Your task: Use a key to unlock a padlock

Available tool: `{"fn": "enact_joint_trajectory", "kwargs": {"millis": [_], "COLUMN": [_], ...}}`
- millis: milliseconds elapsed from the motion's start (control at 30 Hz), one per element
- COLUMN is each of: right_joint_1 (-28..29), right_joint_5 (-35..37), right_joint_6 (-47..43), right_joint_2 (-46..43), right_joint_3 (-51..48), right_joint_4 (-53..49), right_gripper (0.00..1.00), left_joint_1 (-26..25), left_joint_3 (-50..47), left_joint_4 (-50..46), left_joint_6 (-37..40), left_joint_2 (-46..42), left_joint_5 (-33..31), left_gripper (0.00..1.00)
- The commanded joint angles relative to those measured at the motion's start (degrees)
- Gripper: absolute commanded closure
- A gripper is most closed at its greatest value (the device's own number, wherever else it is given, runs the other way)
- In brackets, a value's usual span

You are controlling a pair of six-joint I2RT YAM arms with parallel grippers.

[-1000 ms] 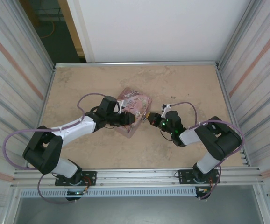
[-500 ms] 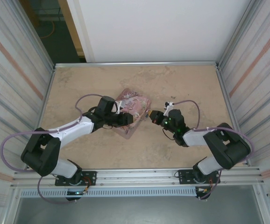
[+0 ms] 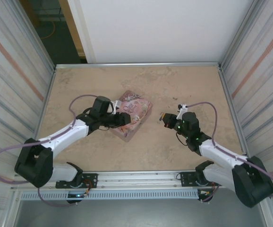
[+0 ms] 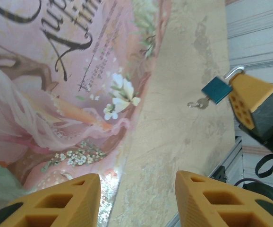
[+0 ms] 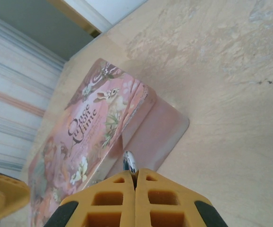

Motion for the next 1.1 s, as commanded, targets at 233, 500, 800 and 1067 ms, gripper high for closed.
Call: {"fn": "enact_joint_trajectory", "kwargs": {"millis": [233, 500, 800, 1067], "right_joint_1": [-0.1, 0.0, 0.4, 0.6], "right_joint_5": [2.4, 3.3, 2.6, 1.5], "right_joint_6": [-6.6, -8.2, -9.8, -11.2], "right_joint_2": [-10.4, -13.3, -12.5, -12.4], "right_joint_3": [3.4, 6.3, 10.8, 15.2], "right_joint_4": [-19.4, -25.8, -34.2, -42.4], "right_gripper": [1.00, 1.00, 1.00, 1.00], "left_joint_1": [5.5, 14.7, 17.8, 17.8], "left_joint_3": [-2.0, 2.5, 6.6, 14.7], "left_joint_4": [-4.0, -14.6, -23.2, -34.6], "left_joint_6": [1.9, 8.2, 16.2, 34.2], "left_joint_2": [-12.4, -18.3, -23.9, -26.3], "left_joint_5": [-0.7, 4.2, 1.6, -7.2], "left_gripper": [0.42, 0.37, 0.31, 0.15]}}
